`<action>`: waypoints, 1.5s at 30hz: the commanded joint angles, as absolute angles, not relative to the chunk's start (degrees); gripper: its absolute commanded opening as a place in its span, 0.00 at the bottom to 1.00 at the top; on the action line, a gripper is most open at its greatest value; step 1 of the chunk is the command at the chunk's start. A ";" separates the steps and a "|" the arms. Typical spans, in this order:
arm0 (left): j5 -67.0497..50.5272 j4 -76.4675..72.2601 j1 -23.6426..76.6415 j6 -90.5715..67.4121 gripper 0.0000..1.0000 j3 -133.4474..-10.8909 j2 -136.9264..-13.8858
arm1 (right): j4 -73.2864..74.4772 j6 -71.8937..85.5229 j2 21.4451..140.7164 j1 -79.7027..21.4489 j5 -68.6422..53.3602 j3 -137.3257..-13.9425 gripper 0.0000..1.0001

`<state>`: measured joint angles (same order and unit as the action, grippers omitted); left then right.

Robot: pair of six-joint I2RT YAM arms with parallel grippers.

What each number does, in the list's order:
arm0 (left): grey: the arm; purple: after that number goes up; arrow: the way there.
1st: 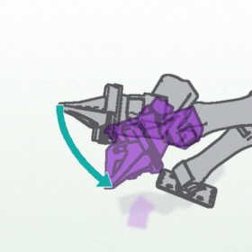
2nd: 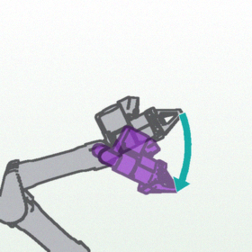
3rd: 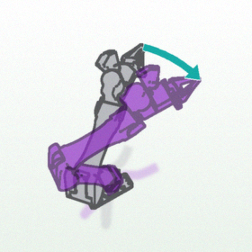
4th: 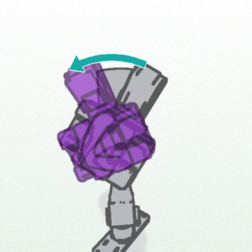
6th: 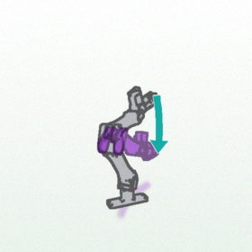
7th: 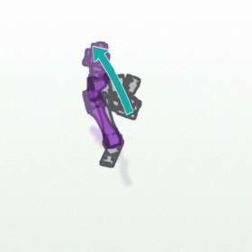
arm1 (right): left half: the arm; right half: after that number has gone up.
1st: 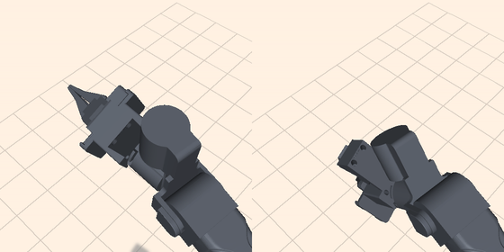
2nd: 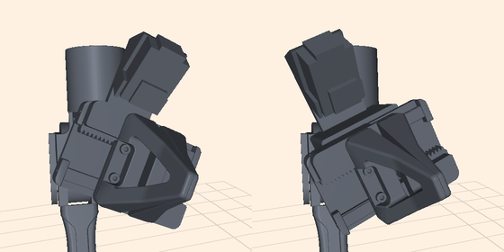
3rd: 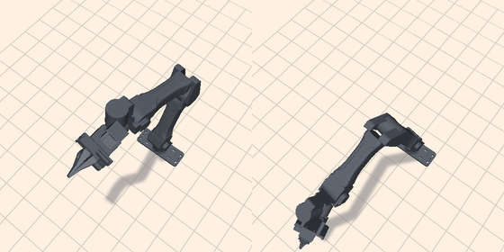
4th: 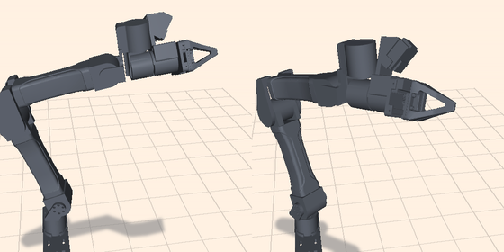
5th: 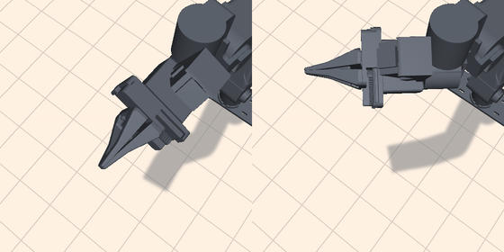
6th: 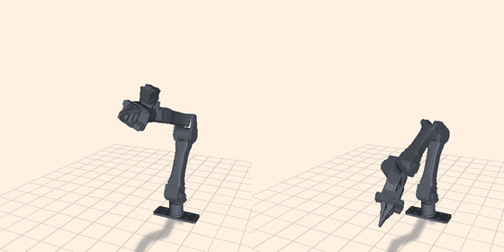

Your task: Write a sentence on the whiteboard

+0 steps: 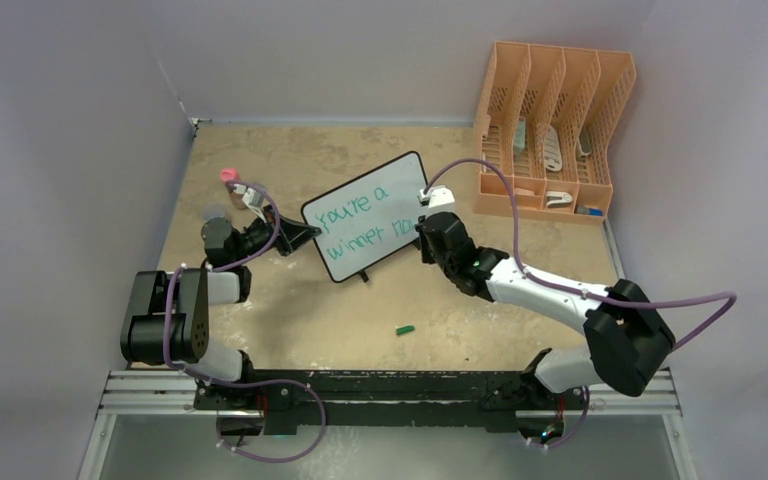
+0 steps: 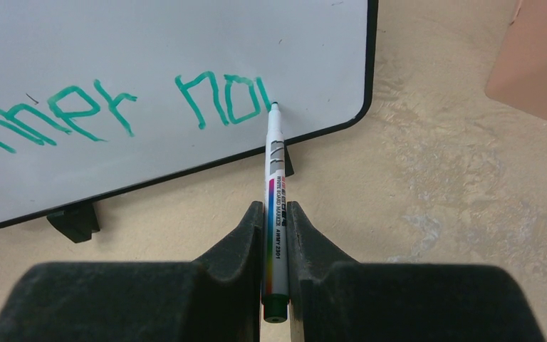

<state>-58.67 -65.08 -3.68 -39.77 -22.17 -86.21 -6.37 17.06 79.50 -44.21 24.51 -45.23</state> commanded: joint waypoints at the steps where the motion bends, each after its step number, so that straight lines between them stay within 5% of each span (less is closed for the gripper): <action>1: -58.73 -66.62 -3.96 -37.97 0.00 -23.55 -85.51 | -9.95 15.63 79.39 -43.64 26.62 -48.72 0.00; 45: -58.80 -66.67 -3.98 -38.06 0.00 -23.73 -85.87 | -7.66 18.21 79.58 -42.78 25.44 -45.21 0.00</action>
<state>-58.57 -65.08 -3.68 -39.75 -22.28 -86.21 -6.20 17.74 80.36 -43.05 24.73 -44.69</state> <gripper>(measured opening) 0.030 0.149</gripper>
